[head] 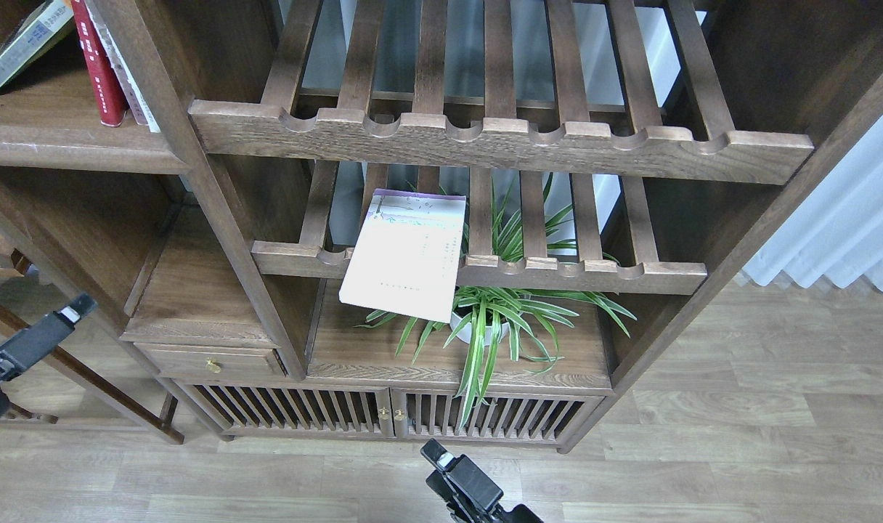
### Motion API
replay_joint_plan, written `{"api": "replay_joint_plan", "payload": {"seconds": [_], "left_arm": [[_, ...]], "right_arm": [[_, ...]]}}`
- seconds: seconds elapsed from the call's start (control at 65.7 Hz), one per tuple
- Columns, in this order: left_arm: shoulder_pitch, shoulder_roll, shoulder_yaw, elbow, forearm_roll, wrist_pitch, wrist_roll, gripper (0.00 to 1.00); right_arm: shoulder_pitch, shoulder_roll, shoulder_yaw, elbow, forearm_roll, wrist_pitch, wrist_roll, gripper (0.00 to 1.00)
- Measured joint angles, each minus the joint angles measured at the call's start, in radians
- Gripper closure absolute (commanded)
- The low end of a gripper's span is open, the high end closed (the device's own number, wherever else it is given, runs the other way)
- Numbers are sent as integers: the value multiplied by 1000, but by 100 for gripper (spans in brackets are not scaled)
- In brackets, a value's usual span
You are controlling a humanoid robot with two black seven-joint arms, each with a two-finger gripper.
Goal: Organize books on shelf
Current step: 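Withdraw the left gripper from the tall shelf down toward the robot, then reach the right gripper up to the white book on the middle shelf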
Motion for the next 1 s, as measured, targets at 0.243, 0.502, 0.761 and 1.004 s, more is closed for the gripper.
{"api": "replay_joint_plan", "payload": {"seconds": [0.243,0.502,0.761,1.004], "left_arm": [[36,-23,3,19,0,0,0,0],[45,-23,1,66,-1,0,0,0],[59,-22,-14,85,-7,0,-1,0],[58,-22,-19,96,-8,0,-3,0]], "right_arm": [[28,0,7,2,0,0,1,1],[145,0,39,5,0,0,25,1],[272,0,33,5,0,0,75,1],[327,0,25,5,-4,0,106,1]]}}
